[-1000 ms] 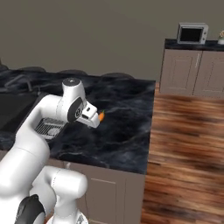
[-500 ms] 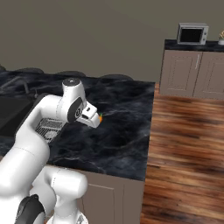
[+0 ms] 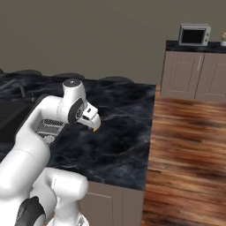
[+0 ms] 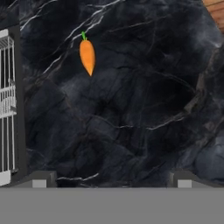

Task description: Place the two vegetables and bowl onto the tray for setting up a vegetable dip station.

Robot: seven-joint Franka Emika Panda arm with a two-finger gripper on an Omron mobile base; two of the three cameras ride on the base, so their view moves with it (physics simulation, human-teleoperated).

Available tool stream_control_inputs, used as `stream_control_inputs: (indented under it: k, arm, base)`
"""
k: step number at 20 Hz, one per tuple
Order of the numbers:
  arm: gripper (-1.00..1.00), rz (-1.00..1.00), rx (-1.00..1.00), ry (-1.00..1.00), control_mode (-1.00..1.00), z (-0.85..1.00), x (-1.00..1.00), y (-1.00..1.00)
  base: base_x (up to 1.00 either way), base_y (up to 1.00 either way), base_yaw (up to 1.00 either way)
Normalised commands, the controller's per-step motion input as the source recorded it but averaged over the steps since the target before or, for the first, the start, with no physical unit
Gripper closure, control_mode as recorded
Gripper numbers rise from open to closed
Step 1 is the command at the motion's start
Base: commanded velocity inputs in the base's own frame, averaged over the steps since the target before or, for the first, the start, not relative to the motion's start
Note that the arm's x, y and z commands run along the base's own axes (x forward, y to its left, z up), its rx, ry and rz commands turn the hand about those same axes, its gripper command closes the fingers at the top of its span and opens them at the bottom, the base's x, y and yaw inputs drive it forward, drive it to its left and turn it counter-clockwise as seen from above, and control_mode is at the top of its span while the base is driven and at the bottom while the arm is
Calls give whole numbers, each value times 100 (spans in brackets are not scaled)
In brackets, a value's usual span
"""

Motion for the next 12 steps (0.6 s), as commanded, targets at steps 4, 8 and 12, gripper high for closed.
stream_control_inputs:
  k: [4, 8, 12]
  arm:
    - [-100, 0, 0, 0, 100, 0, 0, 0]
    - [-100, 0, 0, 0, 100, 0, 0, 0]
    - [-100, 0, 0, 0, 100, 0, 0, 0]
  base:
    - [32, -15, 0]
    - [23, -12, 0]
    - [13, -4, 0]
